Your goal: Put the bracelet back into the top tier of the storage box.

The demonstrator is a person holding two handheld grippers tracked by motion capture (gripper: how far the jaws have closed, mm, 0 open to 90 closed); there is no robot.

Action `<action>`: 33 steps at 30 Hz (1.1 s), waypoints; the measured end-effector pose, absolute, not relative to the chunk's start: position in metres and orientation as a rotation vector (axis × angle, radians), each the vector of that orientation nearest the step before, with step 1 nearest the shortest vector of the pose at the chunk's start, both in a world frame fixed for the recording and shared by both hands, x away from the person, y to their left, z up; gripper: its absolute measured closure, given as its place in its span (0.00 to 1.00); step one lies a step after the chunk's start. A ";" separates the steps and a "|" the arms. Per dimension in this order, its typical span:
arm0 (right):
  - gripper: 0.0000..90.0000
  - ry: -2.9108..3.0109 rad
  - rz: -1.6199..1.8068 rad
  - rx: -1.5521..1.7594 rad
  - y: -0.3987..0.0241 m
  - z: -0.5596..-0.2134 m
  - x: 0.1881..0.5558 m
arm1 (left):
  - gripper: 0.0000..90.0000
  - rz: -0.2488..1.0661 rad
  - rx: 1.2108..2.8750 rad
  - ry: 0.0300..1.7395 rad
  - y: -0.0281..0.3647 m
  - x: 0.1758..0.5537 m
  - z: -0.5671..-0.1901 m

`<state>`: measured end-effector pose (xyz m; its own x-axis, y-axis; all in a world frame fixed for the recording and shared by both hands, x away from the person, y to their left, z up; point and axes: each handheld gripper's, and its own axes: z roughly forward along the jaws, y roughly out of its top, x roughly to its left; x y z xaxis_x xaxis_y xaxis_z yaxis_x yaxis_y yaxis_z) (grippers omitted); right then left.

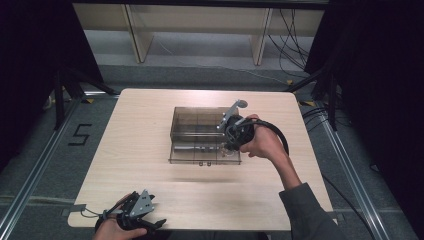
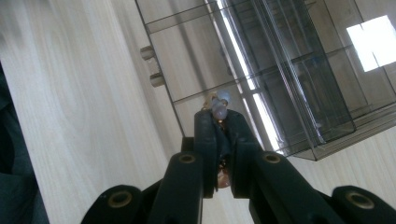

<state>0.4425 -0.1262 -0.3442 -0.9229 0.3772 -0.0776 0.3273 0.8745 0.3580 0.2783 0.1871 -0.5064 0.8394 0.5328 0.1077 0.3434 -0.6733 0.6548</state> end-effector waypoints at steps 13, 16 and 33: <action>0.95 2.919 0.467 0.573 -0.124 -0.359 0.451 | 0.19 0.382 2.364 0.634 0.187 0.278 -0.506; 0.95 2.932 0.465 0.572 -0.123 -0.363 0.452 | 0.19 0.371 2.366 0.634 0.188 0.278 -0.506; 0.95 2.977 0.407 0.604 -0.117 -0.395 0.464 | 0.19 0.394 2.366 0.638 0.187 0.277 -0.506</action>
<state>0.4635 -0.1166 -0.3948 -0.9195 0.3924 -0.0220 0.3721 0.8872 0.2729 0.2775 0.1870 -0.5065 0.8368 0.5357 0.1134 0.3413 -0.6722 0.6570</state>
